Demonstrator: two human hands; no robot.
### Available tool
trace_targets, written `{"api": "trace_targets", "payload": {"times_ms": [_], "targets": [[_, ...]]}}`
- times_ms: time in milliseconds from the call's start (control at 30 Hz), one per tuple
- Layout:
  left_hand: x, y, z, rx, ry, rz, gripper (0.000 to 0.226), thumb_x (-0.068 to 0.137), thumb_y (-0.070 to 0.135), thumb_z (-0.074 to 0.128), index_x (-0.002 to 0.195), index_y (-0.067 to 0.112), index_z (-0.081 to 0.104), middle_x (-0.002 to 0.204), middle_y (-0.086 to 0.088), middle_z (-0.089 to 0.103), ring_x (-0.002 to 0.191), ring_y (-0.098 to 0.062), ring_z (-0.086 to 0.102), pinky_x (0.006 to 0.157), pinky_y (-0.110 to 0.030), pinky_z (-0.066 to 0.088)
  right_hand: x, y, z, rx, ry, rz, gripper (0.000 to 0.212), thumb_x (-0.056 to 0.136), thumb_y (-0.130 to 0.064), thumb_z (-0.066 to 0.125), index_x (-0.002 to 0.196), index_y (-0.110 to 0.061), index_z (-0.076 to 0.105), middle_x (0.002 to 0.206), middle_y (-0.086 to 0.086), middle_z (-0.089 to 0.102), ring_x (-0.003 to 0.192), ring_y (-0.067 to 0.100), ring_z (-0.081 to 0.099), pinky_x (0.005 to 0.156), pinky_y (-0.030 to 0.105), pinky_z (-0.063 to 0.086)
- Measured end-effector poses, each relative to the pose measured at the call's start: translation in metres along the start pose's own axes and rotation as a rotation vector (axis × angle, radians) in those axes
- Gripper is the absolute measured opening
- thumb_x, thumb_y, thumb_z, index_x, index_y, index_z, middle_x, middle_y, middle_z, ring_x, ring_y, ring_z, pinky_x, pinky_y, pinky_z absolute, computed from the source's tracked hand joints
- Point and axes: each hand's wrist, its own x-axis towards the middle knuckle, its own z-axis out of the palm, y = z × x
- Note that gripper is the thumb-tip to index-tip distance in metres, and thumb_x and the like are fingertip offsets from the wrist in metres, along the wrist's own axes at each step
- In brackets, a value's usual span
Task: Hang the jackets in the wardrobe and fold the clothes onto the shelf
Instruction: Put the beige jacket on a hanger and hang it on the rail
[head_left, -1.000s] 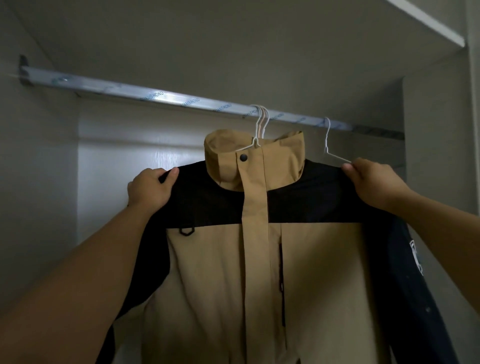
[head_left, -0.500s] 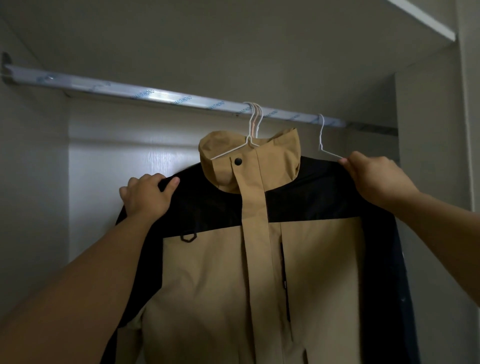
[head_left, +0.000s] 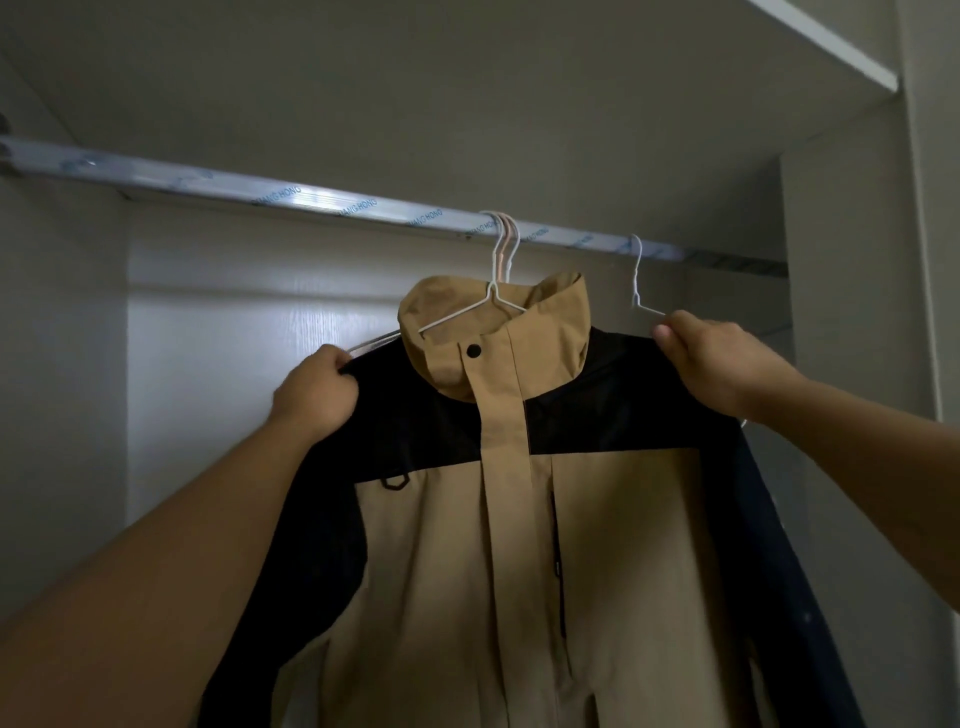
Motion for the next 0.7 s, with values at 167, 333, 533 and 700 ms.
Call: {"api": "trace_targets", "payload": {"times_ms": [167, 333, 533, 700], "targets": [[0.003, 0.034, 0.006, 0.063, -0.016, 0.11, 0.036, 0.1, 0.04, 0.039, 0.129, 0.03, 0.058, 0.125, -0.009, 0.059, 0.114, -0.033, 0.055, 0.096, -0.045, 0.046, 0.015, -0.038, 0.005, -0.105, 0.0, -0.046, 0.046, 0.103, -0.052, 0.025, 0.122, -0.022, 0.054, 0.117, 0.005, 0.061, 0.103, 0.028, 0.058, 0.086, 0.041, 0.044], [0.004, 0.066, 0.001, -0.245, -0.026, 0.05, 0.041, 0.094, 0.048, 0.029, 0.088, 0.029, 0.064, 0.111, -0.003, 0.068, 0.101, -0.025, 0.059, 0.091, -0.04, 0.045, 0.032, -0.077, 0.011, 0.18, -0.039, 0.081, 0.059, 0.101, -0.061, 0.027, 0.125, -0.017, 0.059, 0.118, 0.01, 0.065, 0.11, 0.029, 0.059, 0.087, 0.036, 0.044], [0.007, 0.102, -0.019, -0.381, -0.089, -0.03, 0.067, 0.069, 0.088, 0.047, 0.085, 0.027, 0.071, 0.09, 0.008, 0.07, 0.085, -0.015, 0.065, 0.082, -0.035, 0.053, 0.062, -0.113, 0.012, 0.483, 0.015, 0.324, 0.058, 0.094, -0.066, 0.043, 0.092, -0.012, 0.065, 0.099, 0.007, 0.061, 0.083, 0.019, 0.059, 0.074, 0.033, 0.045], [0.024, 0.114, -0.028, -0.156, -0.026, -0.093, 0.015, 0.079, 0.022, 0.064, 0.072, 0.009, 0.062, 0.088, -0.009, 0.068, 0.07, -0.025, 0.06, 0.052, -0.028, 0.042, 0.08, -0.121, 0.004, 0.578, 0.088, 0.443, 0.038, 0.096, -0.031, 0.057, 0.124, -0.006, 0.059, 0.123, 0.014, 0.06, 0.105, 0.029, 0.06, 0.084, 0.035, 0.052]]}}
